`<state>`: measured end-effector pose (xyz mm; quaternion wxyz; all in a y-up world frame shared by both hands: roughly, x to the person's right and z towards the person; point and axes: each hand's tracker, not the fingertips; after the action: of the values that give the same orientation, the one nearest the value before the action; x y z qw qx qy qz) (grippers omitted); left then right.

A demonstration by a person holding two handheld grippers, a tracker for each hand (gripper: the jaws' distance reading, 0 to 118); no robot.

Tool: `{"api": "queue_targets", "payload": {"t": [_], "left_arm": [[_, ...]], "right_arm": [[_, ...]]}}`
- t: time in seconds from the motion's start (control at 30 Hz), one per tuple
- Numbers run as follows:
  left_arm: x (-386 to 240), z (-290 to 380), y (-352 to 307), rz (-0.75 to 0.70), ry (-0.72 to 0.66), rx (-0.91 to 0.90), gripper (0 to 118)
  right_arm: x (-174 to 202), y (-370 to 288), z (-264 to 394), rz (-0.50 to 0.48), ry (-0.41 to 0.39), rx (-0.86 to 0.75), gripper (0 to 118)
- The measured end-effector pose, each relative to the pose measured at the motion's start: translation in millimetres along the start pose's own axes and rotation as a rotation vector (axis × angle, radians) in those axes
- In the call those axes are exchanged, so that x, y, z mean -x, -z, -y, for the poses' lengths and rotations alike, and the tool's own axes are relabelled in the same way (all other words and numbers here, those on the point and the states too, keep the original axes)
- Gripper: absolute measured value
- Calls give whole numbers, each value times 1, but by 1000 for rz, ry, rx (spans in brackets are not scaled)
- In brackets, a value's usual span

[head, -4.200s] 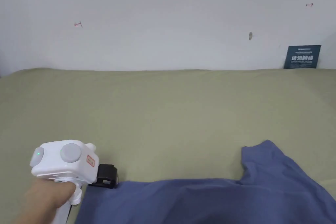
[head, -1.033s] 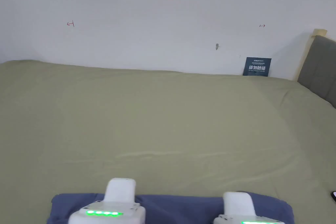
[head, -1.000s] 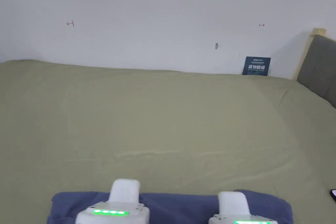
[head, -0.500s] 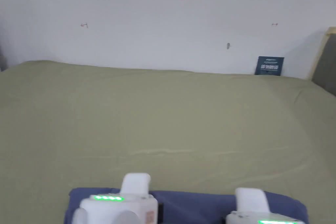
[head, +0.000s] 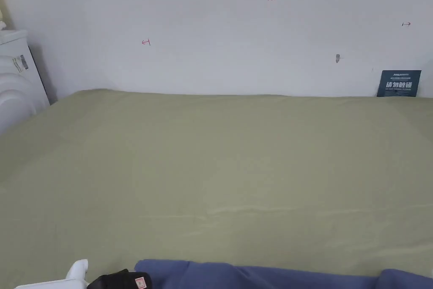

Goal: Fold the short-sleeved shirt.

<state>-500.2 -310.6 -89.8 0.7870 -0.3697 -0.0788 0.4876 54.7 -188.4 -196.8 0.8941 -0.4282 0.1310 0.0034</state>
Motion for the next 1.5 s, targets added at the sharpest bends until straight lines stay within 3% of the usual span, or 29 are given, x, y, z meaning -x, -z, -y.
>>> {"api": "queue_targets", "payload": {"t": [0.1,0.17,0.43,0.47,0.5,0.53,0.57,0.6,0.7,0.9,0.97,1.2,1.3,1.4,1.5], "left_arm": [[14,-2,6,-57,-38,-36,116],[16,-2,8,47,-85,-60,116],[10,2,42,139,-111,-51,113],[6,2,48,147,-112,-36,105],[3,2,53,132,-118,-16,79],[1,2,58,71,-121,11,20],[-5,1,65,-50,-75,33,8],[-9,4,64,-117,-34,20,8],[-31,2,56,-84,-11,-2,8],[-124,-1,45,-212,328,1,8],[-157,5,55,-164,404,19,8],[-224,52,135,-68,469,197,8],[-222,64,172,-52,416,297,8],[-210,66,198,-45,319,335,37],[-204,61,206,4,226,289,80]], "right_arm": [[-2,-1,4,2,1,20,3],[-3,-2,7,8,2,32,3],[-6,8,11,-27,63,65,3],[-5,8,11,-35,65,68,3],[-3,8,12,-38,62,70,3],[-1,8,12,-38,58,69,3],[1,8,12,-41,52,68,3],[1,6,12,-46,49,69,3],[0,-1,11,-57,45,59,3],[-3,-10,4,-55,28,28,3],[-6,-12,2,-64,34,15,3],[-19,-24,1,-58,57,5,3],[-28,-22,6,-30,49,15,5],[-40,-19,11,-16,66,15,6],[-45,-22,11,-8,84,16,7]]}}
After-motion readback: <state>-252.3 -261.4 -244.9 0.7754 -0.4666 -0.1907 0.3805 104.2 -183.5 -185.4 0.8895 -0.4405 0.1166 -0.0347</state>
